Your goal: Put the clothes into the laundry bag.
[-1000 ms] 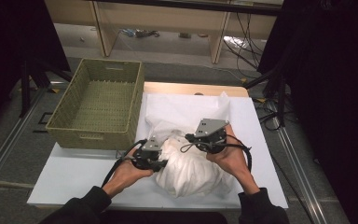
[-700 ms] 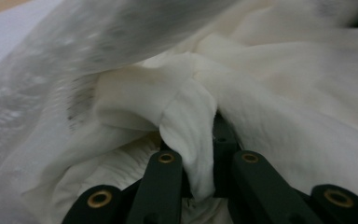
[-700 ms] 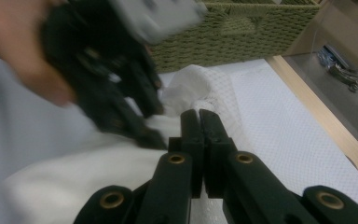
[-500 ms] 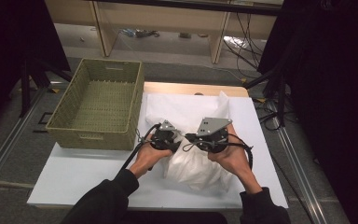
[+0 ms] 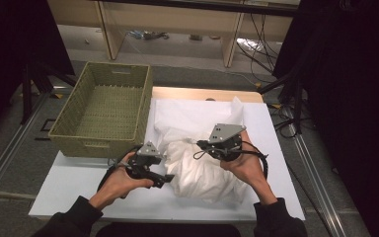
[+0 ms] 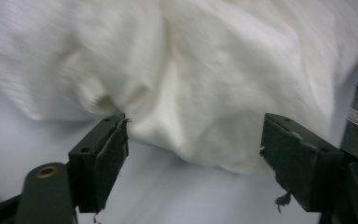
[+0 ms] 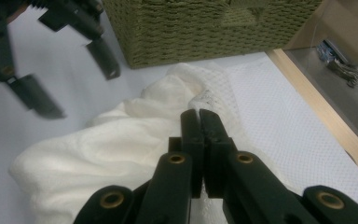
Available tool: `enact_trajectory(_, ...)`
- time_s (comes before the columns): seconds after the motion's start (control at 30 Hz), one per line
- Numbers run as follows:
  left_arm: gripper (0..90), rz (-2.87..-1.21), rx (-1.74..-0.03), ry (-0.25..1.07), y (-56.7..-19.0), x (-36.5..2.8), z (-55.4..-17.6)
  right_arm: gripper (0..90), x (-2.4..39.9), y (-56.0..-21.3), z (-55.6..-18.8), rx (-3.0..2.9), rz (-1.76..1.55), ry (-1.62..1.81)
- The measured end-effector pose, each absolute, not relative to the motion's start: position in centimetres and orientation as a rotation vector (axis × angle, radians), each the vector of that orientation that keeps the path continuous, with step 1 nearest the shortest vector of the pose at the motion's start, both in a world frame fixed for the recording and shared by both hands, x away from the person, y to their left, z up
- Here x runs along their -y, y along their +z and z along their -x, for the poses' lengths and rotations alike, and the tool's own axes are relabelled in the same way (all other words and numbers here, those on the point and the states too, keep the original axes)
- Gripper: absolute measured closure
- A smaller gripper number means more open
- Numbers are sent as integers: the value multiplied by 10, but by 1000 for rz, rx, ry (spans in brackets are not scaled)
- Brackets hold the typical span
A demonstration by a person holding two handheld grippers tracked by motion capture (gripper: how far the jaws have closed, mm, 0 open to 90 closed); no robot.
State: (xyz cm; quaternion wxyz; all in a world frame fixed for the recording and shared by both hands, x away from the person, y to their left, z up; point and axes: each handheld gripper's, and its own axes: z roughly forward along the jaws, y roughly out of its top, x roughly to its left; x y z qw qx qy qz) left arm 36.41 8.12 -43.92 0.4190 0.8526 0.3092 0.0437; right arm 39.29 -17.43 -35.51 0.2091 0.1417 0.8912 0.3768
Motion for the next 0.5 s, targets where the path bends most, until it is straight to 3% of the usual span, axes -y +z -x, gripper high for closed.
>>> enact_trajectory(0.17, 160, -2195, -691, 61, -456, -49, -358, 900, 176, -355, -393, -2479, -389, 1045)
enact_trajectory(0.33, 124, -2244, -693, 116, -466, -23, -368, 900, 178, -355, -393, -2485, -393, 1035)
enact_trajectory(0.37, 183, -2236, -692, 138, -468, -21, -371, 900, 177, -355, -391, -2498, -414, 1032)
enact_trajectory(0.47, 555, -2206, -639, 210, -471, -17, -372, 900, 175, -355, -389, -2498, -400, 1033)
enact_trajectory(0.5, 622, -2186, -655, 219, -470, -17, -372, 900, 174, -354, -389, -2499, -392, 1038)
